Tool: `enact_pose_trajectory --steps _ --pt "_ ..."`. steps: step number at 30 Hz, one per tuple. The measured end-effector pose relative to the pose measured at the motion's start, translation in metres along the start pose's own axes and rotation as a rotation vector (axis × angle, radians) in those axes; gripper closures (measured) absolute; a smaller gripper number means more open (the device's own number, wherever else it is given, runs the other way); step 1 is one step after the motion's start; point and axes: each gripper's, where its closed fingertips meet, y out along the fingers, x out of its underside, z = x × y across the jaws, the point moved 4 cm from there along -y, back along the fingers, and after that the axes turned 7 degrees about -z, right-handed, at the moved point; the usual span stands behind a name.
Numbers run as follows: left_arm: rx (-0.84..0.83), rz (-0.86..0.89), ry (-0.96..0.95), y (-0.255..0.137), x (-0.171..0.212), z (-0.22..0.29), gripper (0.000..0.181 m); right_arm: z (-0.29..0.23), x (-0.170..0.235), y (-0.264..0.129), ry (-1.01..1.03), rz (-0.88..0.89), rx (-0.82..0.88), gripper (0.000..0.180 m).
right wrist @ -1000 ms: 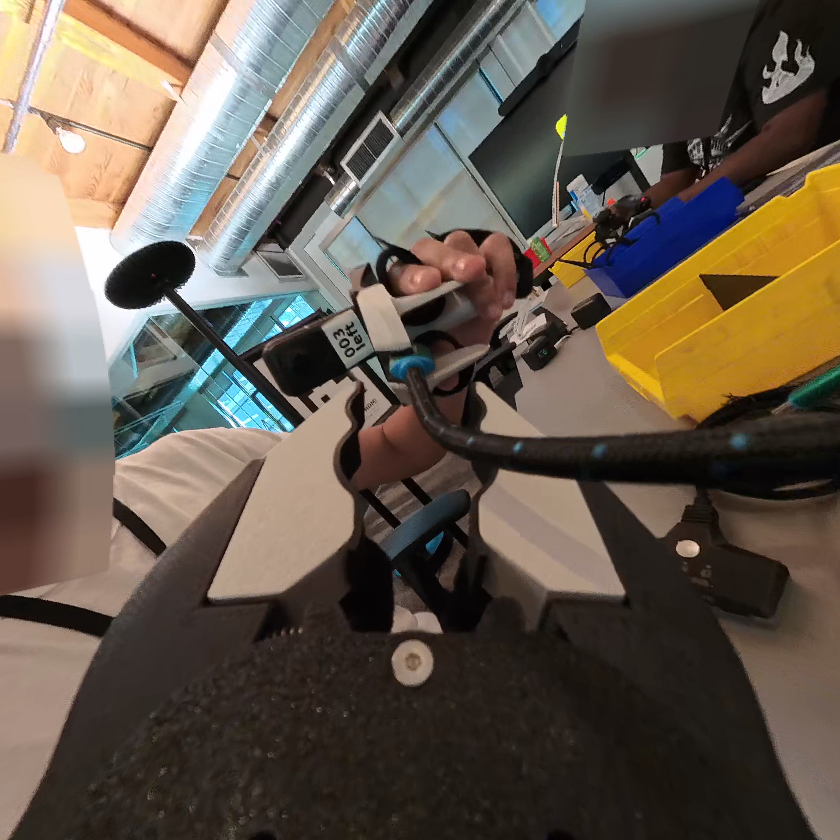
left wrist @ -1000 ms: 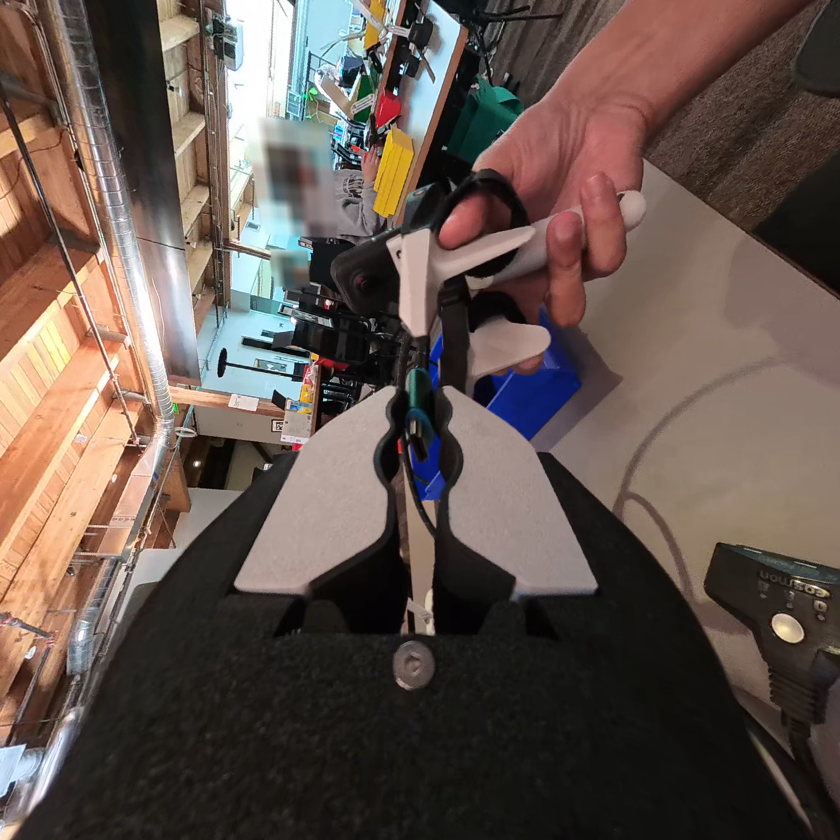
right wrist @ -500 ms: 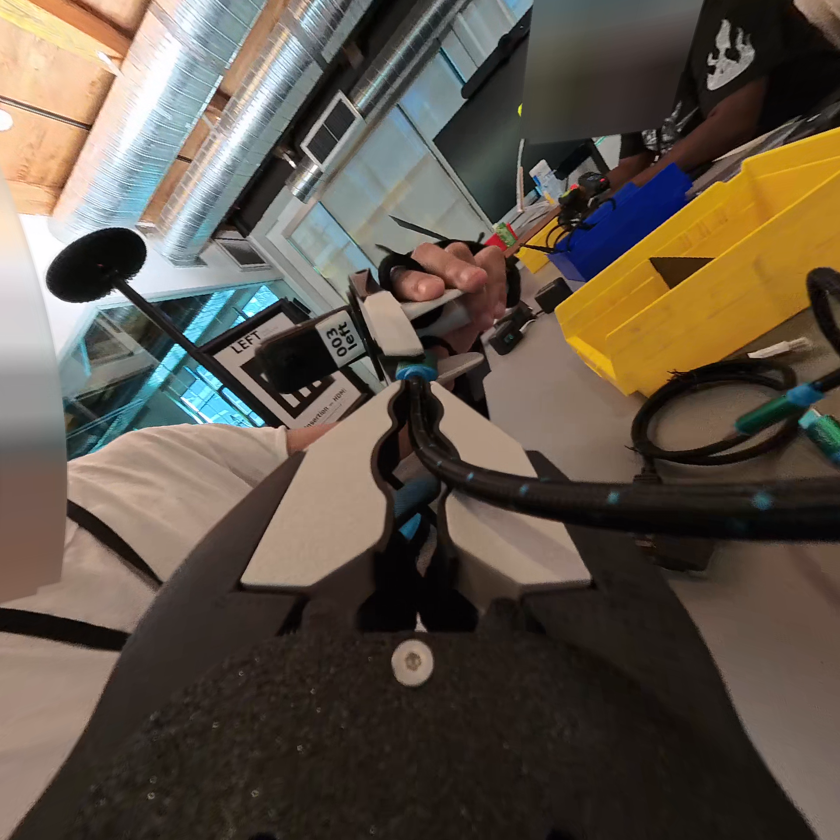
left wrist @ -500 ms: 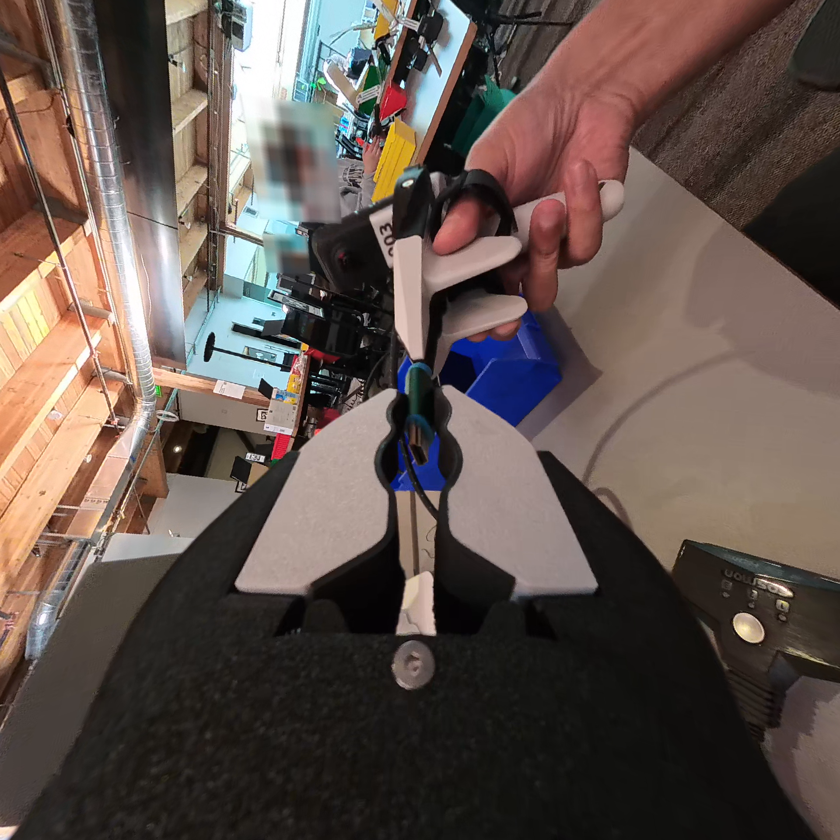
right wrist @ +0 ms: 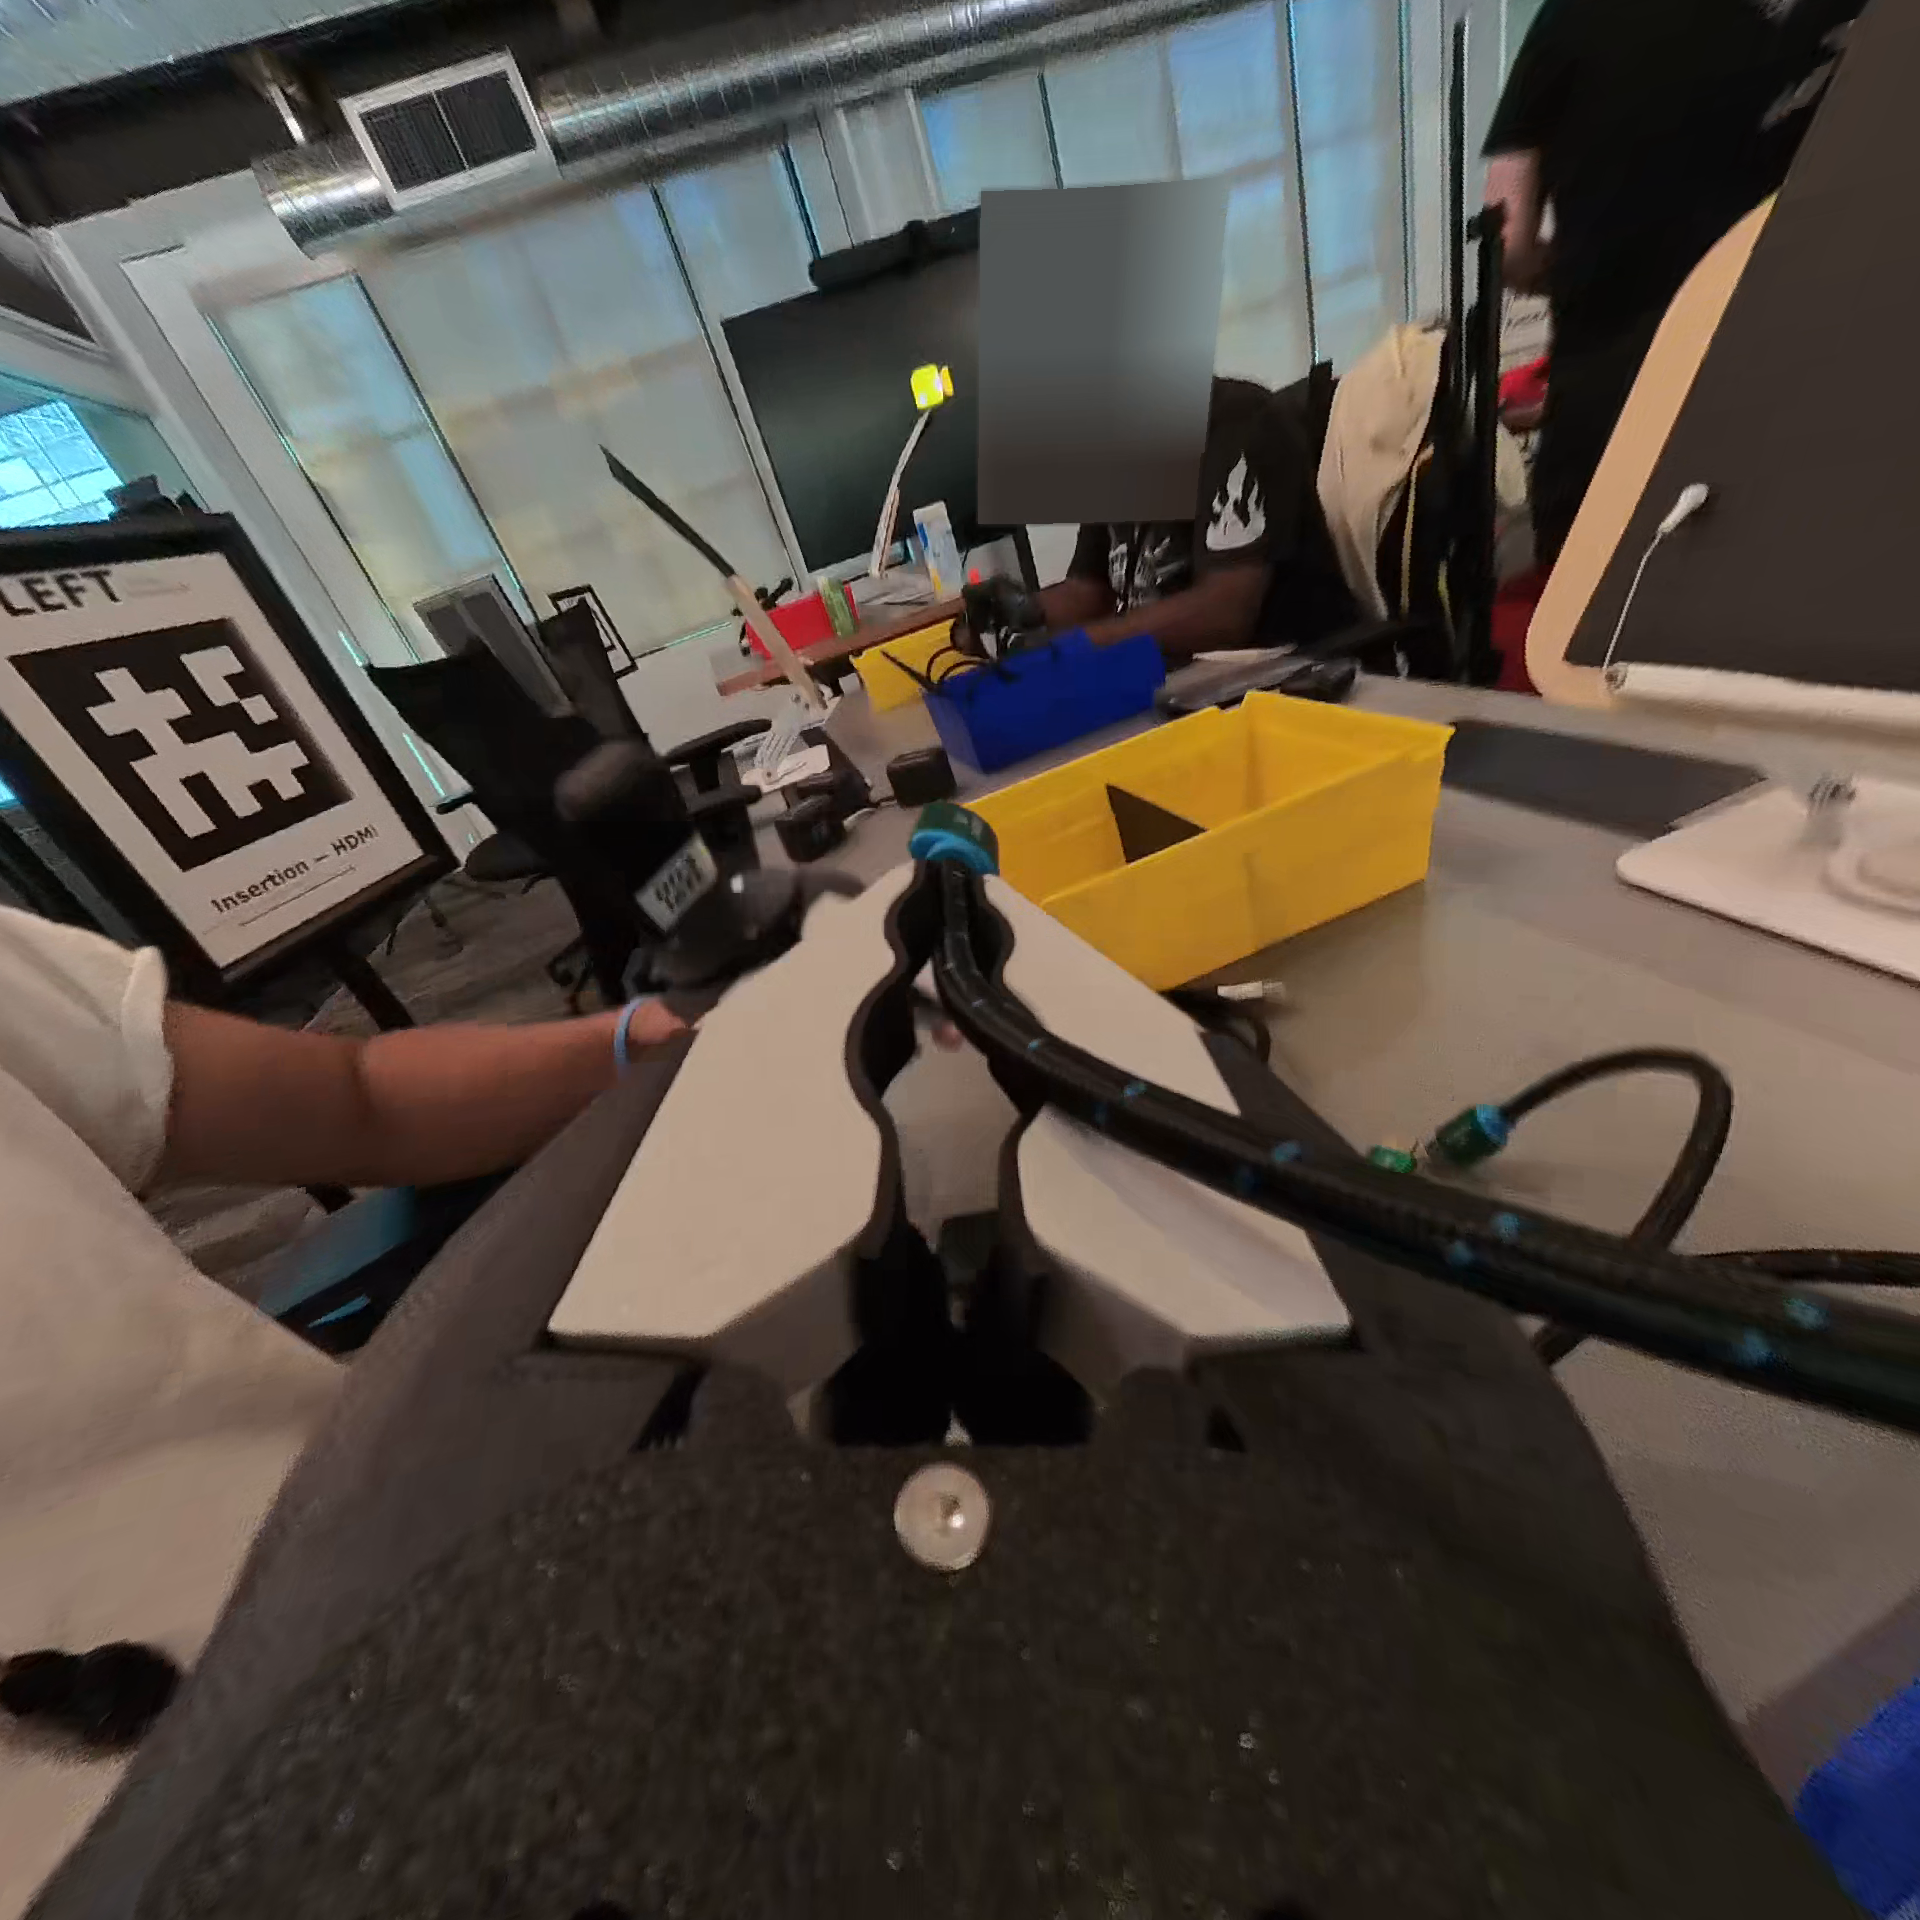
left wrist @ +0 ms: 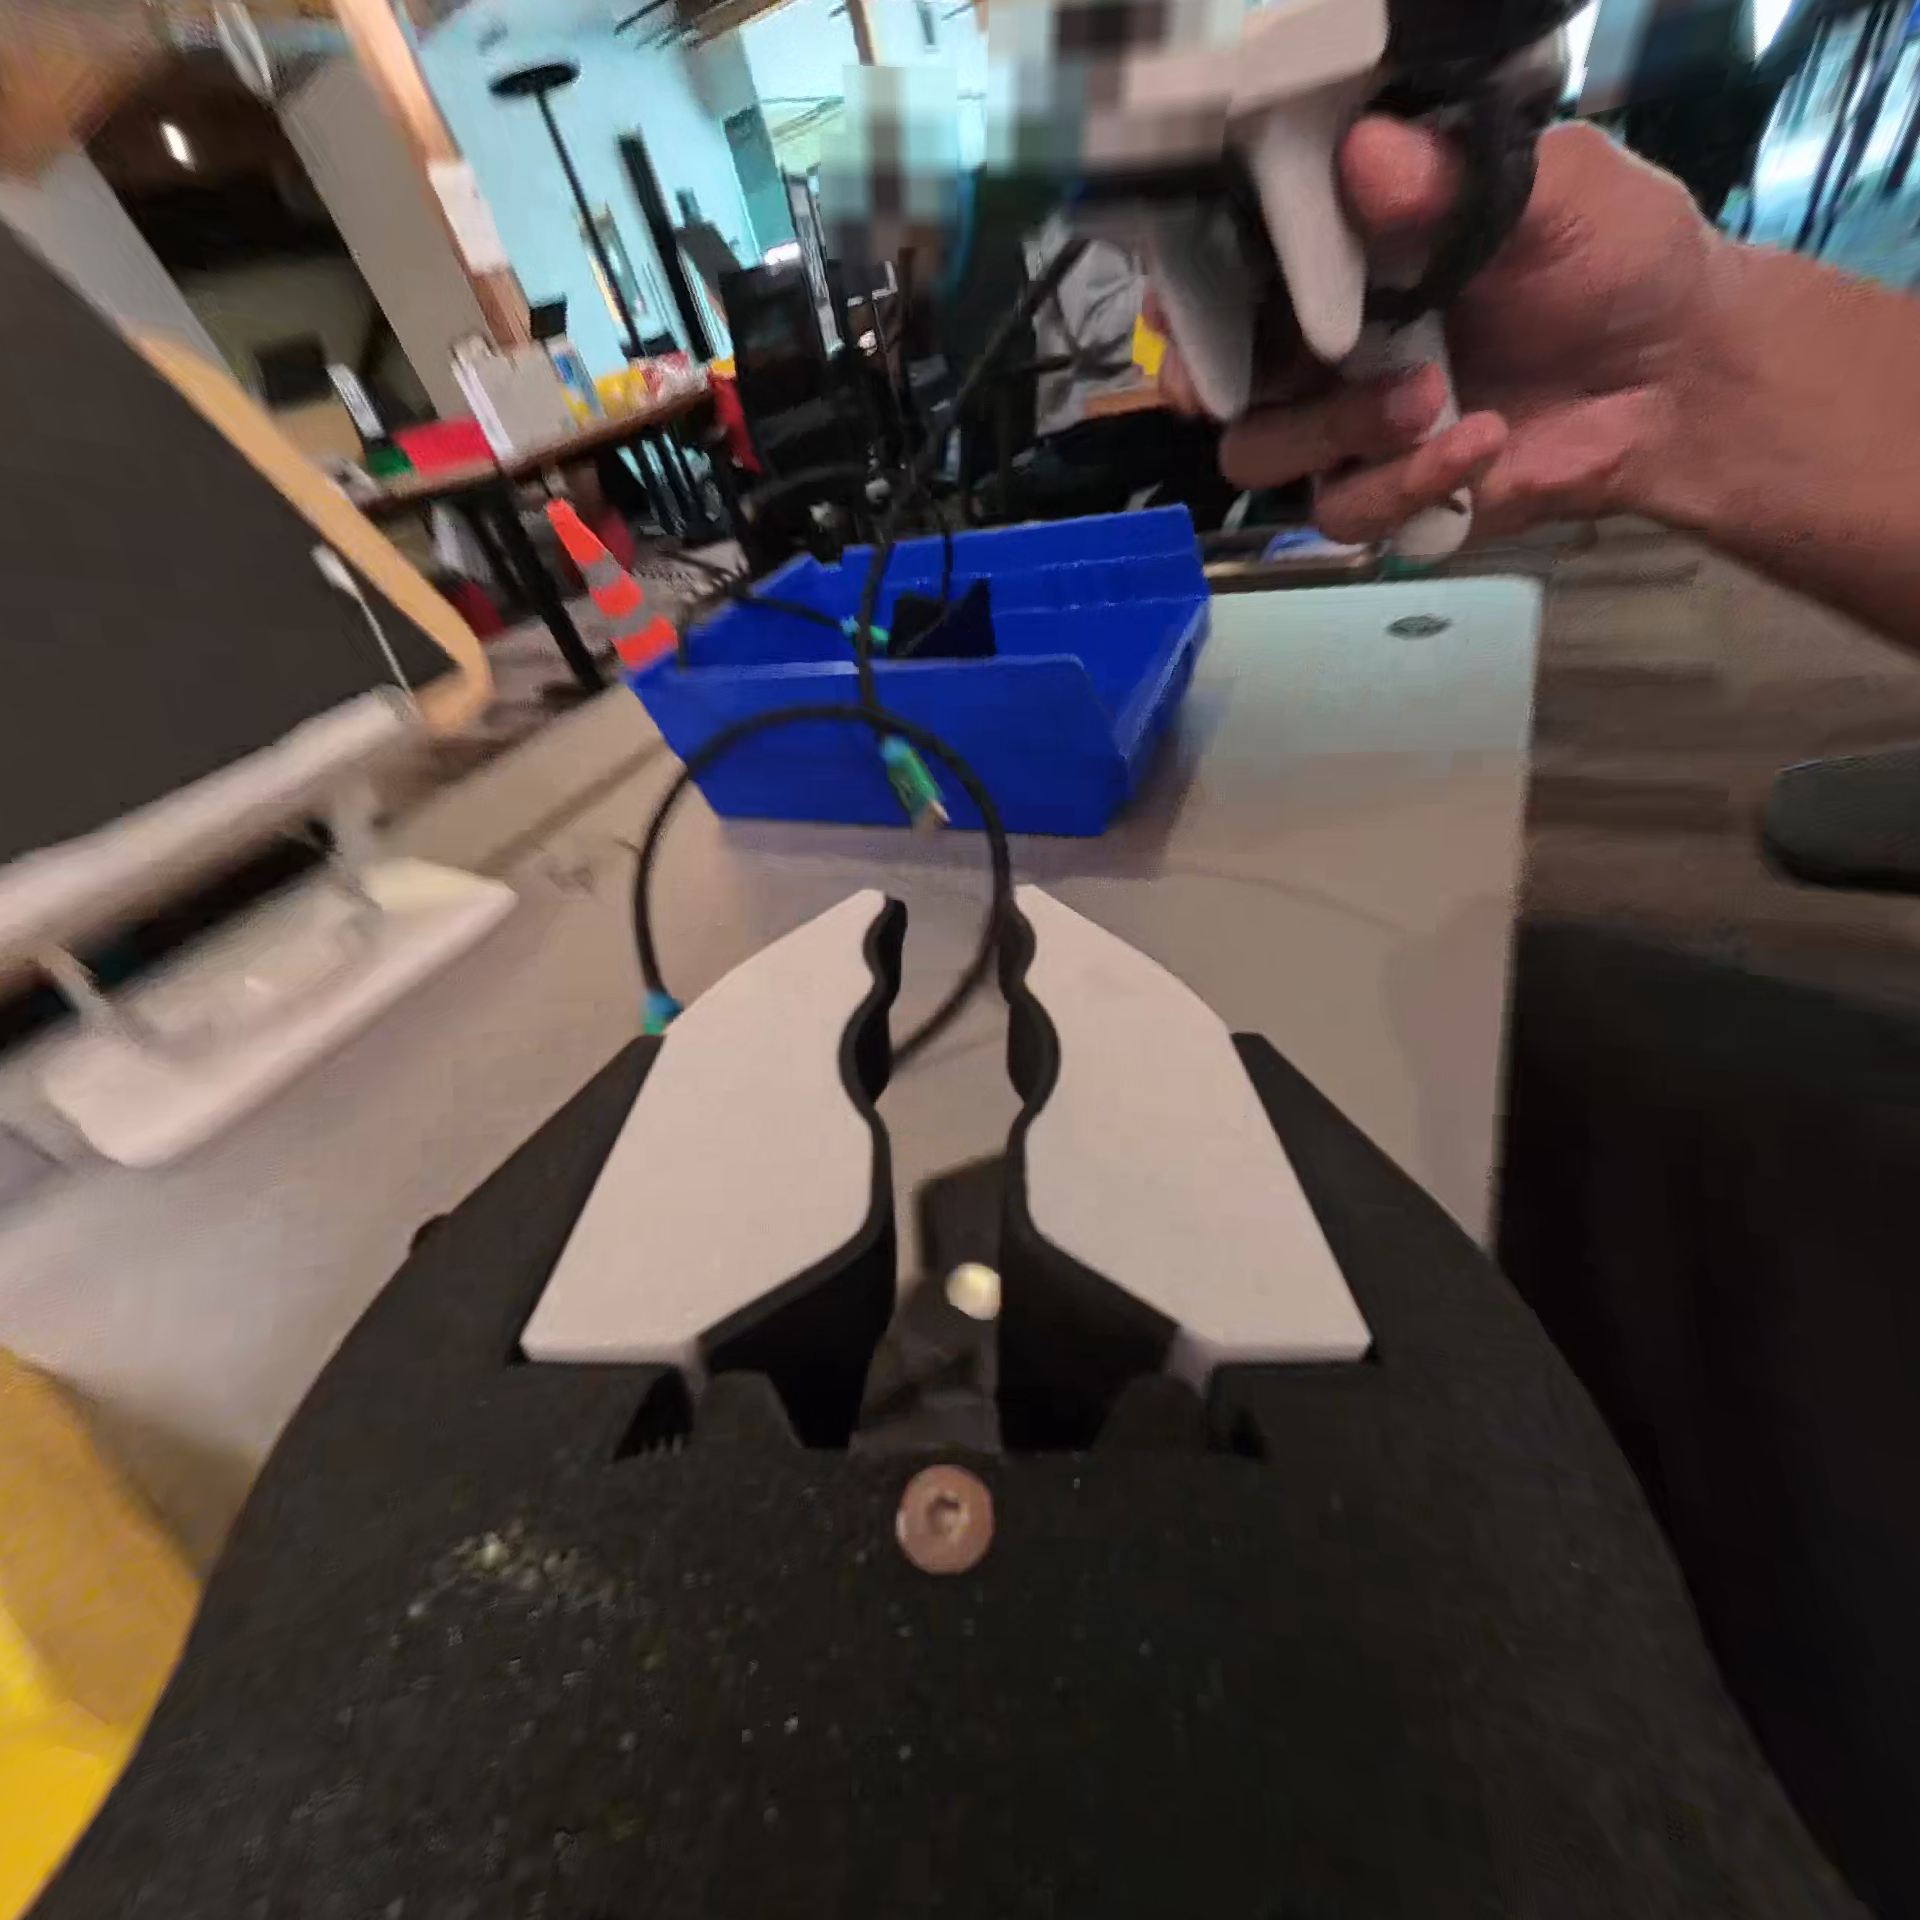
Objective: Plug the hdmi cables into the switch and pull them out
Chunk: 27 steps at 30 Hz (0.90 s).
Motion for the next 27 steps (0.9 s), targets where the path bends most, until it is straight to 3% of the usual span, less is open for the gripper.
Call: enact_pose_trajectory --steps 3,9,13,17,21,27 --pt "-0.044 -0.030 -0.076 0.000 0.028 0.007 0.161 -0.007 0.001 0.008 -0.038 -0.008 -0.009 0.173" --pt "-0.027 -0.088 -0.108 0.022 0.012 0.008 0.155 -0.013 0.044 0.019 0.133 -0.101 -0.015 0.173" --pt "0.005 -0.278 0.026 0.064 0.021 0.025 0.141 -0.018 0.090 0.019 0.191 -0.141 0.015 0.174" --pt "0.095 -0.421 0.111 0.102 0.033 0.049 0.134 -0.024 0.112 0.006 0.287 -0.072 0.021 0.173" --pt "0.147 -0.472 0.250 0.117 0.042 0.051 0.141 -0.038 0.129 -0.016 0.344 -0.024 0.009 0.173" --pt "0.247 -0.695 0.402 0.136 0.067 0.048 0.149 -0.044 0.137 -0.031 0.437 0.029 -0.062 0.174"
